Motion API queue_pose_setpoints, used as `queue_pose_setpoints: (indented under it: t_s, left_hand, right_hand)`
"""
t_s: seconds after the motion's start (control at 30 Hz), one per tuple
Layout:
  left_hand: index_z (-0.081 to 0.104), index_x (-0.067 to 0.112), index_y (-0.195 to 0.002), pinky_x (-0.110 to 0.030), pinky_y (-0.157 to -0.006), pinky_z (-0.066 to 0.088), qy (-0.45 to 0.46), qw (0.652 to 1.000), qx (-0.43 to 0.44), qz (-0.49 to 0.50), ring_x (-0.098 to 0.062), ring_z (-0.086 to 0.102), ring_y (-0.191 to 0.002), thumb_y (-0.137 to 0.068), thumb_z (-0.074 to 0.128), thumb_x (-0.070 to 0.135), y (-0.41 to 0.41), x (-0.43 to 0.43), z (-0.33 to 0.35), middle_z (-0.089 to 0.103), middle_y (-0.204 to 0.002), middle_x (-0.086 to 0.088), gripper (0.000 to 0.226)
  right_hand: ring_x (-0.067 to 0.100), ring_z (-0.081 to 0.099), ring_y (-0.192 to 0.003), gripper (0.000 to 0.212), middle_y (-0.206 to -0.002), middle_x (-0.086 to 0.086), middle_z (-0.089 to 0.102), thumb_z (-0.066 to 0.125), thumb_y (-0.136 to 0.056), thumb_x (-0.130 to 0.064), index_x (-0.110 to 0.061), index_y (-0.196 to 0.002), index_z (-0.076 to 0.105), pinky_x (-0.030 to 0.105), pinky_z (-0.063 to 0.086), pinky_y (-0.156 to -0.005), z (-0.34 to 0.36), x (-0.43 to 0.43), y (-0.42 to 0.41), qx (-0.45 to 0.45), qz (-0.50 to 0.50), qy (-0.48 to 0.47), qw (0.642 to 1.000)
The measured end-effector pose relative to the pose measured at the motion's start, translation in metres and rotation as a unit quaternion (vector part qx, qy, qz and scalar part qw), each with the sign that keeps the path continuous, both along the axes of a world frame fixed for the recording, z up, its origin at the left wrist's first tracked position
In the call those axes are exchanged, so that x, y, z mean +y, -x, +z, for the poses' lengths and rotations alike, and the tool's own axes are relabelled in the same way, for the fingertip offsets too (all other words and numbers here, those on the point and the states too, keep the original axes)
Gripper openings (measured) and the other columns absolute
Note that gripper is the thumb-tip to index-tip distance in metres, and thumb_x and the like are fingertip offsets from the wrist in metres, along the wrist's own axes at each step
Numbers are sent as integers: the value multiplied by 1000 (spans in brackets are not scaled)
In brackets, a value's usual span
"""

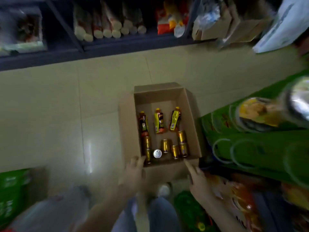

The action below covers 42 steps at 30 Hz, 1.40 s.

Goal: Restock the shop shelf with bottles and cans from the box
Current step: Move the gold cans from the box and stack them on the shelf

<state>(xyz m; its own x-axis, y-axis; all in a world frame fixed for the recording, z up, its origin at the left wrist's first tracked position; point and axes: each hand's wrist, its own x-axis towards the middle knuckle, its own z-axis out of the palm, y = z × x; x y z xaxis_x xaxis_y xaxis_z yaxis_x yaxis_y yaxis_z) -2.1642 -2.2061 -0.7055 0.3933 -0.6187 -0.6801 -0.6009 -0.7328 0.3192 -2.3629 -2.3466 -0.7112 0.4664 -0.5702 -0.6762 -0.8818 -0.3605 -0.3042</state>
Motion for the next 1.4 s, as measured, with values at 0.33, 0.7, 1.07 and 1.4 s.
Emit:
queue_pose_setpoints:
  t_s: [0.33,0.7,1.07,1.4]
  left_hand:
    - [-5,30,-152,-37,-118,-2,-14,989,3,-145,-24,-4,-148,-92,47,37,-5,-73,-285,-3,-161,-5,79]
    - [-13,21,-151,-45,-114,-12,-102,985,-48,-130,-35,-23,-143,-94,49,31,-3,-97,-372,-22,-156,-19,84]
    - [20,38,-149,-41,-108,38,54,796,481,364,-15,47,-125,-71,72,34,-24,-128,-344,43,-141,8,94]
    - [40,33,-116,-31,-85,49,109,822,333,448,-13,60,-99,-81,72,27,-47,-130,-321,58,-108,4,48]
  right_hand:
    - [29,41,-131,61,-149,13,34,44,-100,-17,-32,-152,17,36,38,-103,-315,-56,-83,0,-34,-46,998]
    - [30,-7,-146,107,-158,8,-5,73,-80,-16,-27,-152,-5,45,25,-114,-416,-83,-106,86,235,6,968]
    - [-6,31,-133,105,-148,-5,24,83,-66,-5,-41,-139,17,17,39,-102,-350,-83,-80,-276,-112,-194,935]
    - [15,-8,-146,119,-159,-7,-15,82,-71,-32,-35,-150,-8,40,13,-119,-380,-70,-81,-69,201,-153,965]
